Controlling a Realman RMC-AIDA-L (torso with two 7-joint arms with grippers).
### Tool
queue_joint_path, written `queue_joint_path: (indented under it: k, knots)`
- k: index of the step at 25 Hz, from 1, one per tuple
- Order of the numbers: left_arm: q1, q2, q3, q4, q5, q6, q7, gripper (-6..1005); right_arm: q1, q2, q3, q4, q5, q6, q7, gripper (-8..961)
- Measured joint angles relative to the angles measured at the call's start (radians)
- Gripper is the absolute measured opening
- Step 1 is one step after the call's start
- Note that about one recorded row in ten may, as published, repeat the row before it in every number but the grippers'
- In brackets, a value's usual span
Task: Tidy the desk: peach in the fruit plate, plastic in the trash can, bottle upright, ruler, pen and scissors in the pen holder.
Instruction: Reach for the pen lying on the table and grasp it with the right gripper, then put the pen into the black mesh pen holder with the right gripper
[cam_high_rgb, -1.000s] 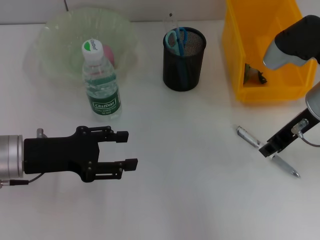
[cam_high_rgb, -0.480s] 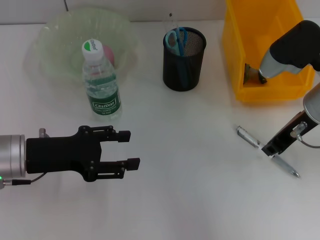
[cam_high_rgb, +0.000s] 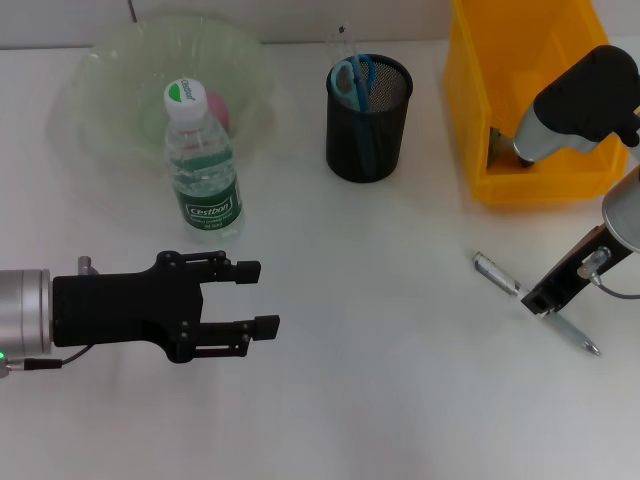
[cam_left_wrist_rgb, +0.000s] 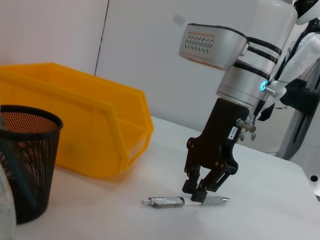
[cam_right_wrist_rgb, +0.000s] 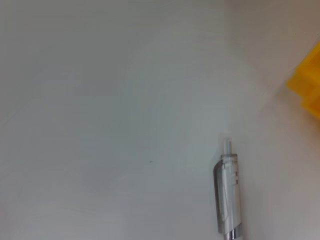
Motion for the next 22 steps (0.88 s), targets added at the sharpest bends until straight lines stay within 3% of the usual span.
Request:
queue_joint_path:
  k: [14, 19, 22]
  knots:
    - [0.004, -0.002, 0.001, 0.000, 0.000, -0.004, -0.001, 731, -0.015, 0.002, -0.023, 0.000, 0.021, 0.030, 0.000, 124]
    - [0.006, -0.001, 0.001, 0.000, 0.000, -0.003, -0.004, 731, -0.045, 0.000, -0.010, -0.078, 0.052, 0.016, -0.015, 123]
    - [0.005, 0.000, 0.000, 0.000, 0.000, 0.001, -0.005, 731, -0.078, 0.001, 0.100, -0.200, 0.149, -0.014, -0.071, 133]
